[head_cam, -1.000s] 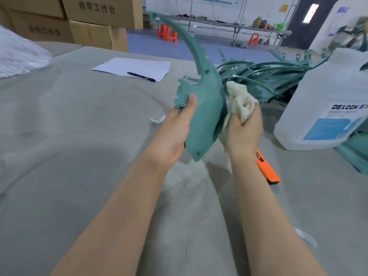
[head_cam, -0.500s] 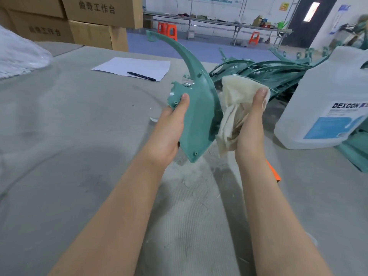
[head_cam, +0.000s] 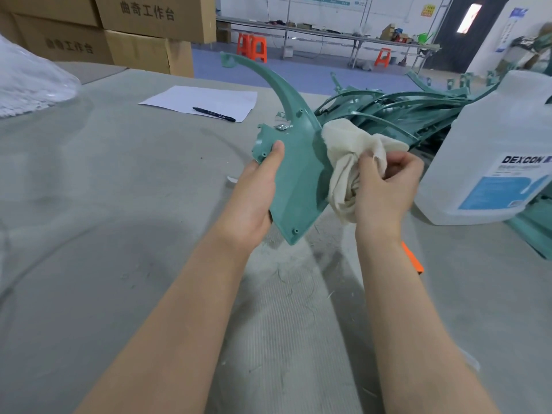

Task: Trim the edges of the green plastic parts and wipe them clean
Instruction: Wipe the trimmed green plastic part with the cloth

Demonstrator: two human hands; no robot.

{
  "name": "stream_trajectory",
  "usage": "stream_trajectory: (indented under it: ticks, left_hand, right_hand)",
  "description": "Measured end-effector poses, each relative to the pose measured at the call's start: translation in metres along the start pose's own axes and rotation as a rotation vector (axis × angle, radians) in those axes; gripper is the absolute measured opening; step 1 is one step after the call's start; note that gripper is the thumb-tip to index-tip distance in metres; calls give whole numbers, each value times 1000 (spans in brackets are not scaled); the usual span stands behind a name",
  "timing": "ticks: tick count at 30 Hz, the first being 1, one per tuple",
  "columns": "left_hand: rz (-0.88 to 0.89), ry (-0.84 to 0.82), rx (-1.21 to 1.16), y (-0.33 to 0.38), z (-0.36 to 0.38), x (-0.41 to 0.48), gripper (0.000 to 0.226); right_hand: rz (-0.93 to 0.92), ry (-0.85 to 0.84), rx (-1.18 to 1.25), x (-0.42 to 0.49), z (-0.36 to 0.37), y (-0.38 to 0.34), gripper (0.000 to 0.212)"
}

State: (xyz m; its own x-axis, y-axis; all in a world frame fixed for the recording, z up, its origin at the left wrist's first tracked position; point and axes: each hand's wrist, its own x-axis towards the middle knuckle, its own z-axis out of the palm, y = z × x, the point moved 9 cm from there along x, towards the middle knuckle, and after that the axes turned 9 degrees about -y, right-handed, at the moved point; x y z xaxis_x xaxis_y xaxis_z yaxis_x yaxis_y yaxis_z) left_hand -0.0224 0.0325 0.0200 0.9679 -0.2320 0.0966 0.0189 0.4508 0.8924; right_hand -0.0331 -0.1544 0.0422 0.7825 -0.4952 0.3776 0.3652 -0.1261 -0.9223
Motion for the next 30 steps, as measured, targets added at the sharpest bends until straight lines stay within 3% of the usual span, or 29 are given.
stream_trajectory:
  ticks: [5,10,13,19,21,25,30]
  left_hand:
    - [-10,-22,115,-1,6,-1,33]
    - [12,-16,155,1,12,-3,34]
    - [78,-6,100,6,14,-5,27]
    - [178,94,50,18,-1,-6,23]
    - [165,144,35,16,-7,-6,25]
    - [152,184,37,13,-13,-4,27]
    - [160,191,24,12,-14,-4,25]
  right_hand:
    - [-194,35,-123,-11,2,-24,27]
    - [-360,-213,-323,-37,44,-41,25]
    - [-355,-356,-358,-46,63,-40,18]
    - [-255,-602,-183,-49,79,-39,33]
    - [-204,-604,-160,-46,78,-32,37]
    - [-208,-456,-254,-36,64,-25,36]
    - [-87,-443,-279,-32,60,-12,49]
